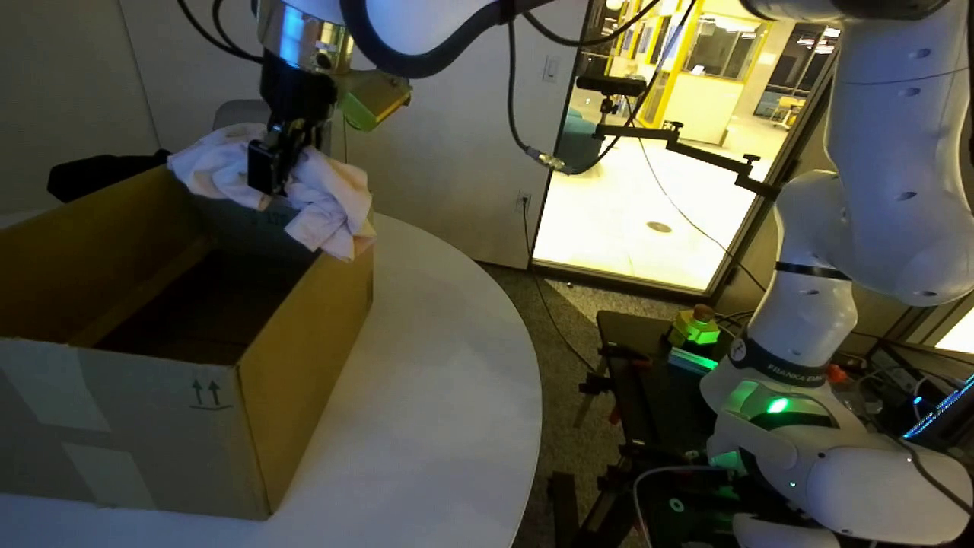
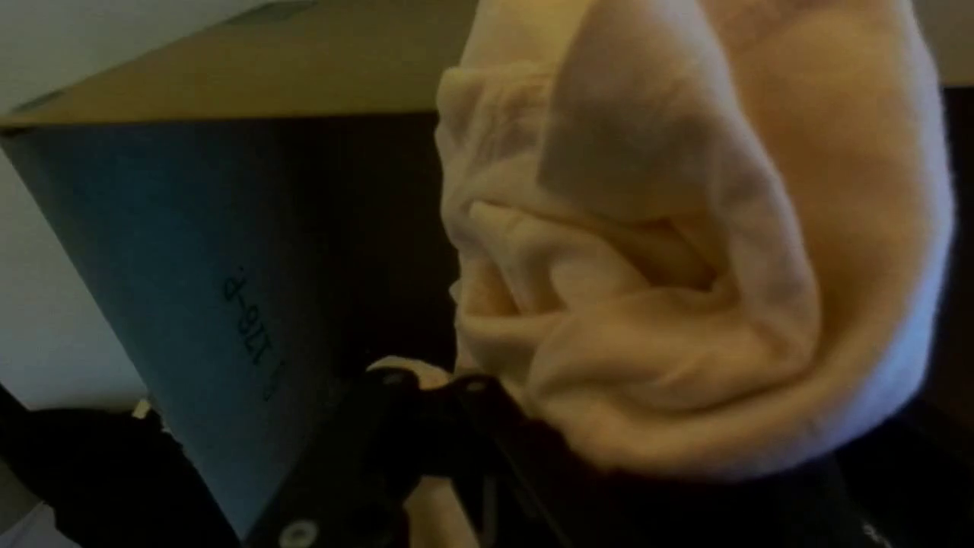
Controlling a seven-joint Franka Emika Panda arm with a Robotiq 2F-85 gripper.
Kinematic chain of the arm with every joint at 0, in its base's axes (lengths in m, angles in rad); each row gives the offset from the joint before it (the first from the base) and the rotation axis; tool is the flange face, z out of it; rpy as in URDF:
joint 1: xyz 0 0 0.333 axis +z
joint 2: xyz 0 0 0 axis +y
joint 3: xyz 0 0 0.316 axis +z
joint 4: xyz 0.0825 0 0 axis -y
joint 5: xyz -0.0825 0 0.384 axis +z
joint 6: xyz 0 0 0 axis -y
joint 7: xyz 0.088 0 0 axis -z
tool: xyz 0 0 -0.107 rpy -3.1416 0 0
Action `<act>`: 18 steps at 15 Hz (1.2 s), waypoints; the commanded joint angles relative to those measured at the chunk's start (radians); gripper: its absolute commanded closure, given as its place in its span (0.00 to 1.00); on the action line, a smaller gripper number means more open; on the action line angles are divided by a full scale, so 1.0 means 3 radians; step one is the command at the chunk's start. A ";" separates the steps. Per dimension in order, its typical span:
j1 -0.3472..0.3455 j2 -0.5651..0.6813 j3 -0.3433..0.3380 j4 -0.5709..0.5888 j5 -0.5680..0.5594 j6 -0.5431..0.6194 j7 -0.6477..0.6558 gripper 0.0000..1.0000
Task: Pick up the marker and wrap it on the cloth, then pick up the cloth and put it in the box
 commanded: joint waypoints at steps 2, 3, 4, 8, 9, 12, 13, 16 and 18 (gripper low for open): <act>0.0069 0.0704 -0.0009 0.0967 -0.0069 -0.0183 -0.0173 0.92; 0.0085 0.0819 -0.0017 0.1121 -0.0071 -0.0212 -0.0204 0.93; 0.0084 0.0916 -0.0016 0.1274 -0.0051 -0.0260 -0.0249 0.92; 0.0076 0.1281 -0.0021 0.1868 -0.0006 -0.0531 -0.0379 0.92; 0.0077 0.1366 -0.0023 0.2012 -0.0002 -0.0608 -0.0407 0.92; 0.0041 0.1584 -0.0006 0.2434 0.0048 -0.0894 -0.0515 0.58; 0.0043 0.1664 -0.0009 0.2574 0.0046 -0.0982 -0.0540 0.53; 0.0042 0.1803 -0.0009 0.2871 0.0045 -0.1234 -0.0642 0.25; 0.0029 0.1843 0.0015 0.2968 0.0024 -0.1308 -0.0685 0.11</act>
